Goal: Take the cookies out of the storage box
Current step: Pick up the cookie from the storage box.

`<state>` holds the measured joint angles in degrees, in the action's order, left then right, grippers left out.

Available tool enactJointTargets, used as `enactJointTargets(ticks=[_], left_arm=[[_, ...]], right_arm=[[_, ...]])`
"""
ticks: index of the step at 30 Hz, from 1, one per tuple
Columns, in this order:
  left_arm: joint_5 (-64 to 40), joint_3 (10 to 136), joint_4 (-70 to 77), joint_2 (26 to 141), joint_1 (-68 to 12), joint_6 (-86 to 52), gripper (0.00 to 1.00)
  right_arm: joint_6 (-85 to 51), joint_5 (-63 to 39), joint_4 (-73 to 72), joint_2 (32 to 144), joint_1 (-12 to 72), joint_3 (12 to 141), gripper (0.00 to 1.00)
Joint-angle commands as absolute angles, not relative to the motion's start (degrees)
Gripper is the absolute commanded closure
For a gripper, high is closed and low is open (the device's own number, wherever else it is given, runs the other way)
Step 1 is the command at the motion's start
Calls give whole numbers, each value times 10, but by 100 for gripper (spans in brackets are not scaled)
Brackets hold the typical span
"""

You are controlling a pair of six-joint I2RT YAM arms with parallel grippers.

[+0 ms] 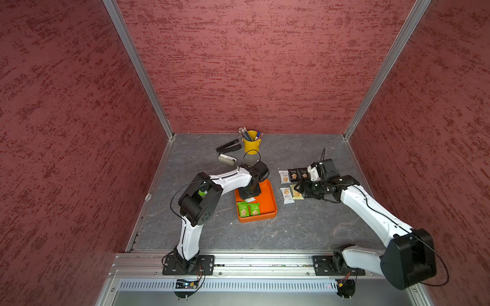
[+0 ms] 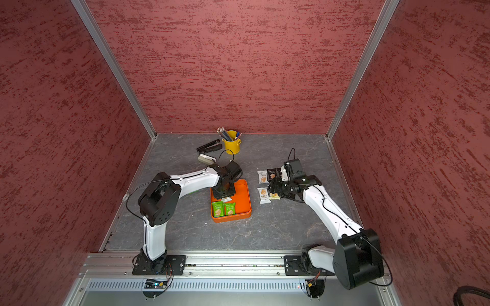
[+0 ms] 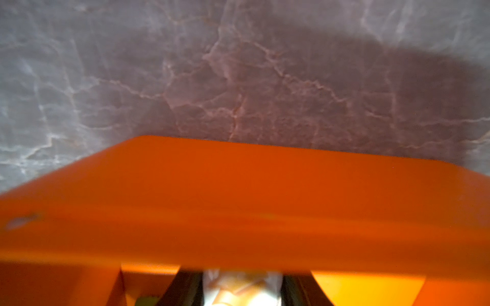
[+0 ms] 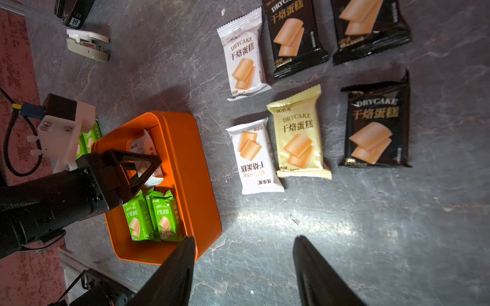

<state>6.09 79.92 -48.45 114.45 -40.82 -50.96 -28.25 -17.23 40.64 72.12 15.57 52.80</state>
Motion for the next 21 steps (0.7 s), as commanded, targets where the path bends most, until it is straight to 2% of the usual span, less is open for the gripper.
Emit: enactJointTargets(ticks=[1, 11, 21], left_arm=[[50, 795, -462, 1158, -407, -505, 62], [33, 794, -462, 1113, -416, -495, 62], [11, 762, -450, 1015, -424, -490, 62]], right_arm=[[-281, -154, 416, 716, 152, 537, 36], [-283, -163, 407, 721, 152, 540, 36], [-309, -190, 376, 730, 152, 528, 37]])
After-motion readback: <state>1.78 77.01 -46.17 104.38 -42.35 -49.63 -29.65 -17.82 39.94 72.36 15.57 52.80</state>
